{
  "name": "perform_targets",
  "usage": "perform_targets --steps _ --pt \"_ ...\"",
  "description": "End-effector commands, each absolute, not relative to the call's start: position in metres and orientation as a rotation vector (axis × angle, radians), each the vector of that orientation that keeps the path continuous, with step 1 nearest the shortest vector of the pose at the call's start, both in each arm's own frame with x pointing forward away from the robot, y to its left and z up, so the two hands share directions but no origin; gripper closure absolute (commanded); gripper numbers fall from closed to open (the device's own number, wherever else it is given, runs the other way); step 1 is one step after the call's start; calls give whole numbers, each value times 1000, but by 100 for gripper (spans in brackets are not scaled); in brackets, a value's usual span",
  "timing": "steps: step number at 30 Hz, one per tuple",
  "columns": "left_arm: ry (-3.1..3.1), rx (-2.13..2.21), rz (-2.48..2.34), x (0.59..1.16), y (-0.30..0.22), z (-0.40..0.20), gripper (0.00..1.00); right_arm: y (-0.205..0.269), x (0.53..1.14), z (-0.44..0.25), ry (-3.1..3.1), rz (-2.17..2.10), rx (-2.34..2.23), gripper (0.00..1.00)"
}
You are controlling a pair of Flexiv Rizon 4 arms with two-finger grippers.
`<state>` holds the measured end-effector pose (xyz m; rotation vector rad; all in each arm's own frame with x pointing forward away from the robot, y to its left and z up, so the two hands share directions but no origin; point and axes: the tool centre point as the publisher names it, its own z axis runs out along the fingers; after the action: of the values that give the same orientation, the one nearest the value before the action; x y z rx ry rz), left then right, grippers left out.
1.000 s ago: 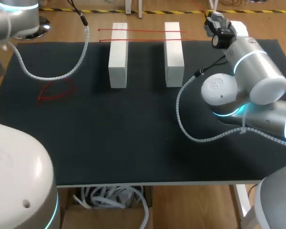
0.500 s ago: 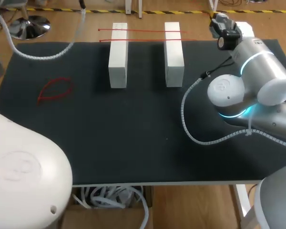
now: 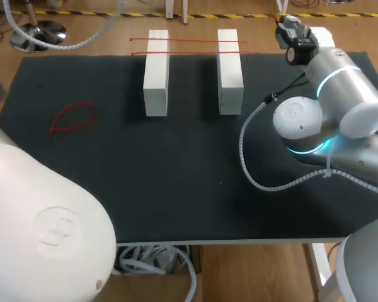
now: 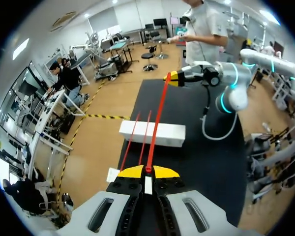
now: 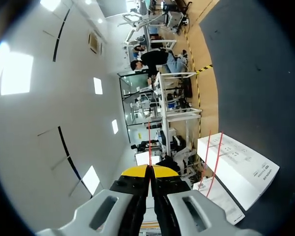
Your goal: Grab the tape and strap the tape.
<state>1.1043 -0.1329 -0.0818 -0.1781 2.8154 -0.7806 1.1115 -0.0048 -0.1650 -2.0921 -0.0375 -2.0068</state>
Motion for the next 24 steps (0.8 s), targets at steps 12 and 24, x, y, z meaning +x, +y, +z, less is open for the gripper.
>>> perform_targets --steps 12,24 --pt "3059 -227 -572 1110 -138 -70 100 -1 1114 -165 -86 -2009 -2069 100" --pt "3041 -418 -175 1104 -141 -50 100 -2 1113 -165 -187 -1999 -2074 100"
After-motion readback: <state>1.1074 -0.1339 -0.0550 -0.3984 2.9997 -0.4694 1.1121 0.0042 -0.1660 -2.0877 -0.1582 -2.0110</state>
